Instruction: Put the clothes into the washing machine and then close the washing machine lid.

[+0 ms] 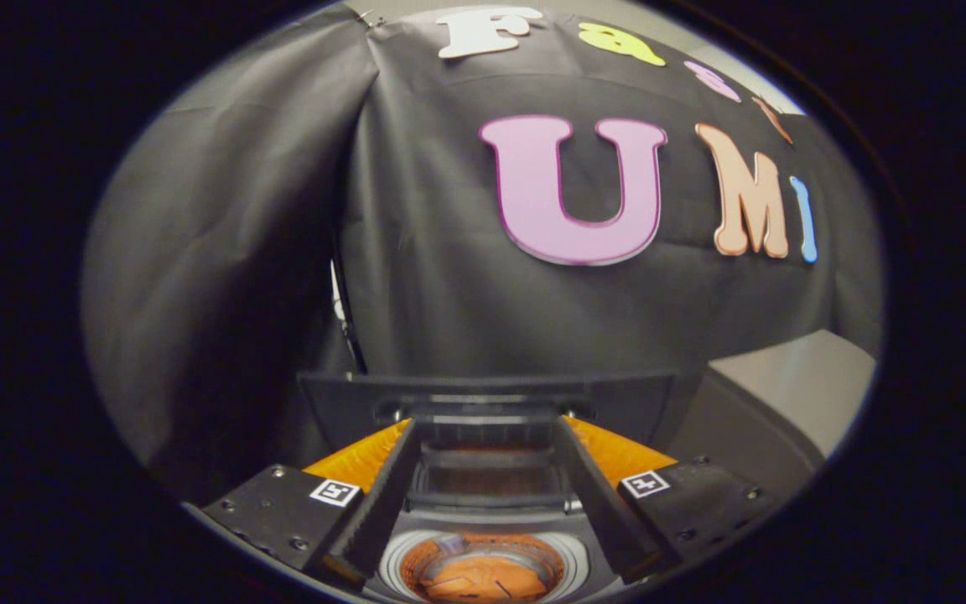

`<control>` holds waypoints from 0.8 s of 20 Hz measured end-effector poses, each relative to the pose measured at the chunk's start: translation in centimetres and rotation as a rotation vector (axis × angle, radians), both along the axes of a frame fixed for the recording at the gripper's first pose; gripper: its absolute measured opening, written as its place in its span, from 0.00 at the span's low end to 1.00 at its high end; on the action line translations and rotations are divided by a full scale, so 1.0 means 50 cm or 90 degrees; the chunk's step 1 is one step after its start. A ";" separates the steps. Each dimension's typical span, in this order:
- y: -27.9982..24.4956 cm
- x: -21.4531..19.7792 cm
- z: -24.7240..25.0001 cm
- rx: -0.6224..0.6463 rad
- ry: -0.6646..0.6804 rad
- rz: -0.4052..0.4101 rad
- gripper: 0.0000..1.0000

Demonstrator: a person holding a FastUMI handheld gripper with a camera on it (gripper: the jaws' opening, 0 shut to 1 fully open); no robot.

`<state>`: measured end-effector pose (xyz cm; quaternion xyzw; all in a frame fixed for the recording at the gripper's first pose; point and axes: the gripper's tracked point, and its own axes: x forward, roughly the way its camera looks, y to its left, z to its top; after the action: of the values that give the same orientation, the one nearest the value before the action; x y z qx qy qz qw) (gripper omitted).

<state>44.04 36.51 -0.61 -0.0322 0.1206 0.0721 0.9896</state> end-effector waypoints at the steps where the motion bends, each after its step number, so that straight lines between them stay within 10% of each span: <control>1: 0.003 0.019 0.016 0.002 -0.008 -0.002 0.97; 12: 0.079 0.196 0.018 -0.038 -0.071 0.015 0.97; 16: 0.057 0.188 -0.084 -0.002 0.052 0.006 0.97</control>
<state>53.44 39.36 -4.80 -0.0316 0.1612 0.0777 0.9833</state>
